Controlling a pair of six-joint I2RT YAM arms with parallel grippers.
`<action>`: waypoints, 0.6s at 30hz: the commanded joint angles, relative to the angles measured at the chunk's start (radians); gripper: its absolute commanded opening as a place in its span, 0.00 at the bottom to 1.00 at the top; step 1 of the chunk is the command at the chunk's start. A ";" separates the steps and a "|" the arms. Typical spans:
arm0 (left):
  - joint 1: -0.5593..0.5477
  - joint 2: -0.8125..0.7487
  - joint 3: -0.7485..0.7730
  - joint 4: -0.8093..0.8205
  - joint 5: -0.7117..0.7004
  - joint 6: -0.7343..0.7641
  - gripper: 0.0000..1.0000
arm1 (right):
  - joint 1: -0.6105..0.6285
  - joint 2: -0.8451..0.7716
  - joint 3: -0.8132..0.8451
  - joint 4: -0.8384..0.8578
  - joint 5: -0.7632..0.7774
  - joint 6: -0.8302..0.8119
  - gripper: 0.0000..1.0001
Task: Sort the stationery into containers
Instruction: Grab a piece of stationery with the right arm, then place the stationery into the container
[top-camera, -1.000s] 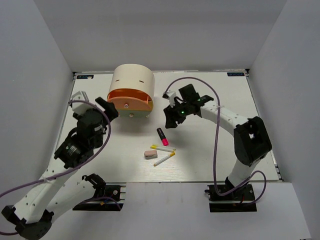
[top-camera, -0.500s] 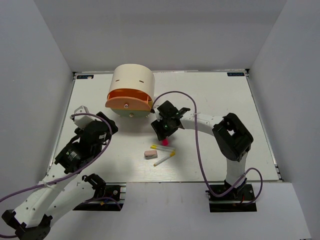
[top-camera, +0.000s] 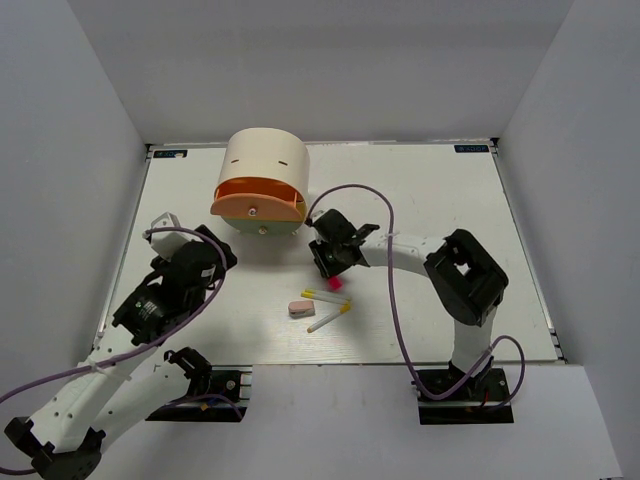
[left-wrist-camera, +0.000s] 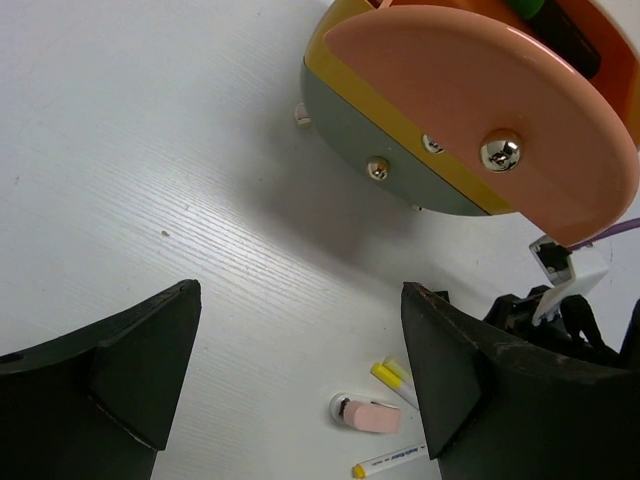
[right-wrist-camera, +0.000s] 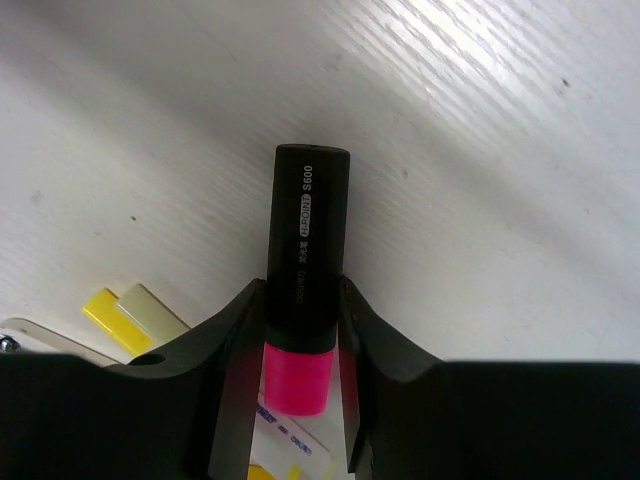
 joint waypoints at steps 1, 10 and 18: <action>0.003 0.000 -0.009 -0.011 -0.023 -0.054 0.91 | -0.018 -0.064 -0.068 -0.004 0.056 0.020 0.16; 0.003 -0.011 -0.106 0.077 0.089 -0.054 0.91 | -0.120 -0.392 -0.178 0.126 -0.054 -0.172 0.00; 0.003 -0.020 -0.175 0.136 0.135 -0.074 0.91 | -0.140 -0.526 -0.104 0.278 -0.379 -0.437 0.00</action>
